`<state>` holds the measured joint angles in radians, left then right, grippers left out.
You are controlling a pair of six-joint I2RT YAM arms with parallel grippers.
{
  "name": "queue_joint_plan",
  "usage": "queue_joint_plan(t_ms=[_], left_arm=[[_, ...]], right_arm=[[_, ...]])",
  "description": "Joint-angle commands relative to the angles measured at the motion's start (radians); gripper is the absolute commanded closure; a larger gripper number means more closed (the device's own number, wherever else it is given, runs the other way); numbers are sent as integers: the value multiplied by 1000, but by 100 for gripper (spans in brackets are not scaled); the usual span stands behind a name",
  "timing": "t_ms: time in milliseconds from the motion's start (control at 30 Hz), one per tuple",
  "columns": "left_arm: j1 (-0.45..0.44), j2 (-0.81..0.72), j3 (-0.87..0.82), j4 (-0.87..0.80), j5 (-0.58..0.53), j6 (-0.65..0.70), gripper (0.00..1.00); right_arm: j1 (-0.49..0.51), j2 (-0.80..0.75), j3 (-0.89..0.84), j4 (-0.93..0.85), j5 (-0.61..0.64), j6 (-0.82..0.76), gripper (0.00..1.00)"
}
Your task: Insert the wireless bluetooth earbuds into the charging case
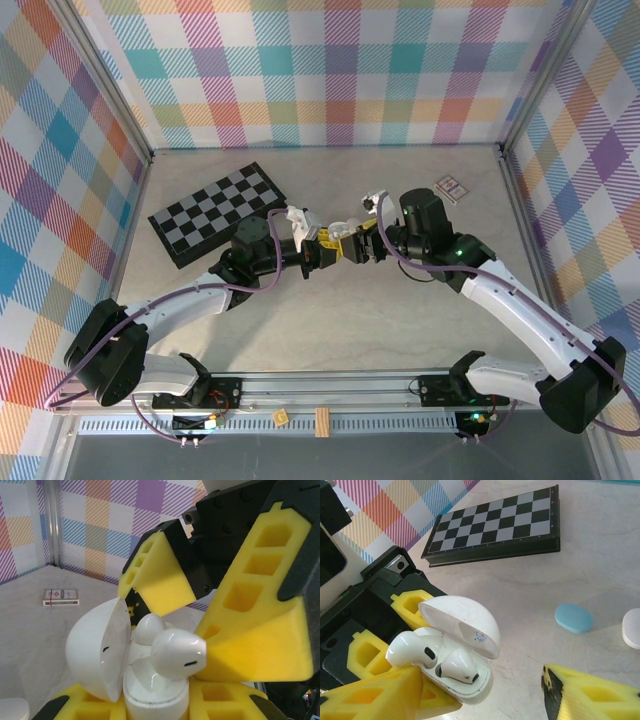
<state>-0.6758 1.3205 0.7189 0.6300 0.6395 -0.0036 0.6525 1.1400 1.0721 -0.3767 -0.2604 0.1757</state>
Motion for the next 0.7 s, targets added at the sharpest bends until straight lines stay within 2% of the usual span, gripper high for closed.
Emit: queue_joint_plan(t_ms=[0,233,367,667], left_arm=[[-10,10,9,65,53,25,90],[-10,10,3,68,55,34,90],[-10,-2,-9,67,46,52,90],[-10,-28,-48,41,26,183,90]], right_arm=[[7,28,38,6,-70,-1,33],[6,22,41,2,-63,7,32],[4,-32,15,26,-46,4,31],[-61,-107,-14,124,-53,152,27]])
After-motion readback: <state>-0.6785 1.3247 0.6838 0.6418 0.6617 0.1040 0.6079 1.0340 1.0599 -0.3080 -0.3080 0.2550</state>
